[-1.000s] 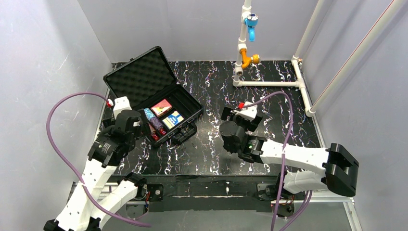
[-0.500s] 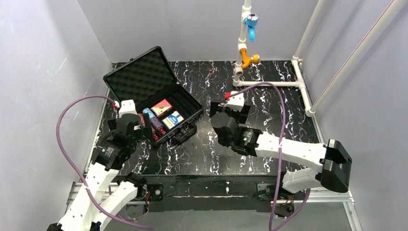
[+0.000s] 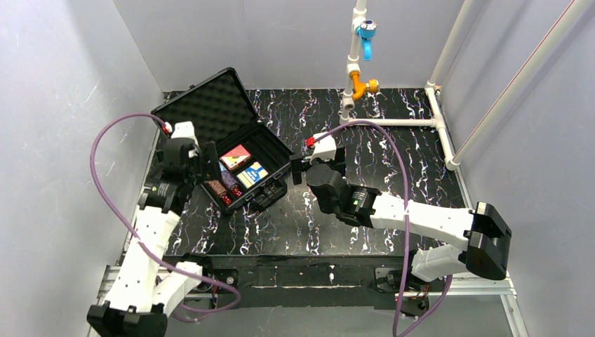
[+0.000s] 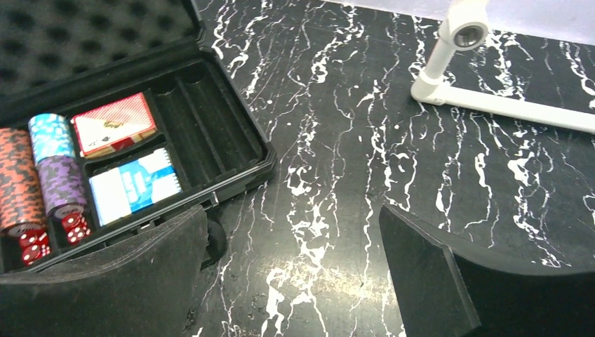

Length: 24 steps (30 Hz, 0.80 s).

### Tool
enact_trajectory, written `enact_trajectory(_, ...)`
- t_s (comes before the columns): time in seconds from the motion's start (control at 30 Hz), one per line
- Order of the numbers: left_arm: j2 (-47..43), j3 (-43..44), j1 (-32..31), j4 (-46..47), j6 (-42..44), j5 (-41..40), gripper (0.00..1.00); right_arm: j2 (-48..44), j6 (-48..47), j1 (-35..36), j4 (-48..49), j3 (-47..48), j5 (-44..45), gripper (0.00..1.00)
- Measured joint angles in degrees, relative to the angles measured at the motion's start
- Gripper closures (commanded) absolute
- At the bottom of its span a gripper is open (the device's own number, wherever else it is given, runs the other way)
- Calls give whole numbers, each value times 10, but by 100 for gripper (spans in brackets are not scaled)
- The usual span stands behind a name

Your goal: Pack up texas hold em set

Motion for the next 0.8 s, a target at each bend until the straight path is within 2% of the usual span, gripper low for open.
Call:
enact_trajectory(0.27,101,92,156,35,1,104,2,1,-2,-5,-1,0,-48,0)
enact_trajectory(0.47,191,157,280,76,-31,230,2,7,6,-20,-6,0,-74,0)
enact_trajectory(0.8,346,262,360,125,-66,334,7,18,21,-26,-7,-14,-115,0)
